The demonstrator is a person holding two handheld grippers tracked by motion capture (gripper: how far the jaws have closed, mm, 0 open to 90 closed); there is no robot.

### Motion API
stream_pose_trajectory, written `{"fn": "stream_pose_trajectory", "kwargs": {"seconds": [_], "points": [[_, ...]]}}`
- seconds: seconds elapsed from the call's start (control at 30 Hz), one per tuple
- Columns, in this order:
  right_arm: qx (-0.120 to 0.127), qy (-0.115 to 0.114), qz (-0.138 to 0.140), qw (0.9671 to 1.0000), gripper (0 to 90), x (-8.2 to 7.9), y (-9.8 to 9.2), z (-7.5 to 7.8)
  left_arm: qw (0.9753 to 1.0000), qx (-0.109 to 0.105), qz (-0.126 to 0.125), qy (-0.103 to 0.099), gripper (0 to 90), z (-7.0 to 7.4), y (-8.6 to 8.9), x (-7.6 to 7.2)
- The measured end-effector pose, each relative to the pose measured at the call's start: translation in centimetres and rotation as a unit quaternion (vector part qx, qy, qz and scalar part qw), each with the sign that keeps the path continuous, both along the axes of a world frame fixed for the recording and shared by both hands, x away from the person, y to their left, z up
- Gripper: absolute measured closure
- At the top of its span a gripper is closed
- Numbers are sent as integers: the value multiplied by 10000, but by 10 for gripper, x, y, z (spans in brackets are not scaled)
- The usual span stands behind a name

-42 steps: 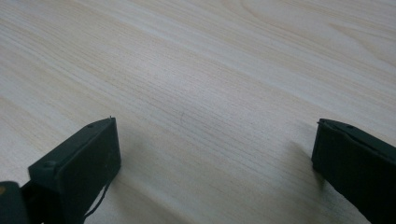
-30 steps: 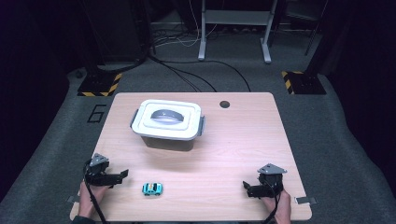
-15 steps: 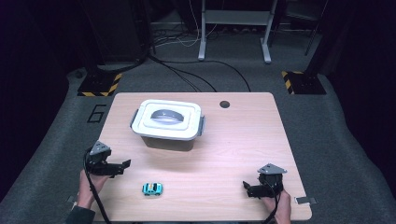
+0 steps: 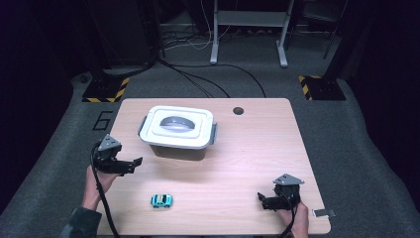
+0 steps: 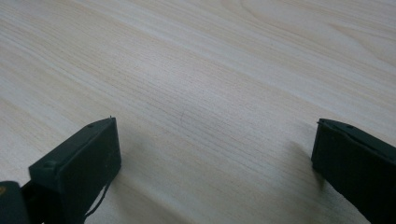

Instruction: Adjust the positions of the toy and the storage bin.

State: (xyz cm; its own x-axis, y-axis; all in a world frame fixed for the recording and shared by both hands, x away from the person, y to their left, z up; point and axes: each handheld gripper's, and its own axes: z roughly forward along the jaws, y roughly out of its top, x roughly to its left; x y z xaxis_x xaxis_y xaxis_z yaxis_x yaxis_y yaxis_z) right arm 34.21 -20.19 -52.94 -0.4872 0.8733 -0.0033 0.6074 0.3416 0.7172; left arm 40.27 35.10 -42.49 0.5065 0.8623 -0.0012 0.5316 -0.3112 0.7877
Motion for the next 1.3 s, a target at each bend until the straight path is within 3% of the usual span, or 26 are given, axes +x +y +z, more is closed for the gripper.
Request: {"fn": "stream_pose_trajectory", "kwargs": {"seconds": [0.37, 0.6, 0.97, 1.3], "points": [[0, 0, -1, 10000, 6, 0, 0, 0, 9997, -18, -207, -112, 14, 23, -13, 21], [-2, 0, 0, 10000, 6, 0, 0, 0, 9996, -10, -257, -114, 28, 29, -20, 38], [-2, -1, -1, 10000, 6, 0, 0, 0, 9997, -31, -221, 102, 43, 25, -26, 73], [-1, -2, 1, 10000, 7, 0, 0, 0, 9988, -83, -404, 260, 116, 22, -33, 93]]}}
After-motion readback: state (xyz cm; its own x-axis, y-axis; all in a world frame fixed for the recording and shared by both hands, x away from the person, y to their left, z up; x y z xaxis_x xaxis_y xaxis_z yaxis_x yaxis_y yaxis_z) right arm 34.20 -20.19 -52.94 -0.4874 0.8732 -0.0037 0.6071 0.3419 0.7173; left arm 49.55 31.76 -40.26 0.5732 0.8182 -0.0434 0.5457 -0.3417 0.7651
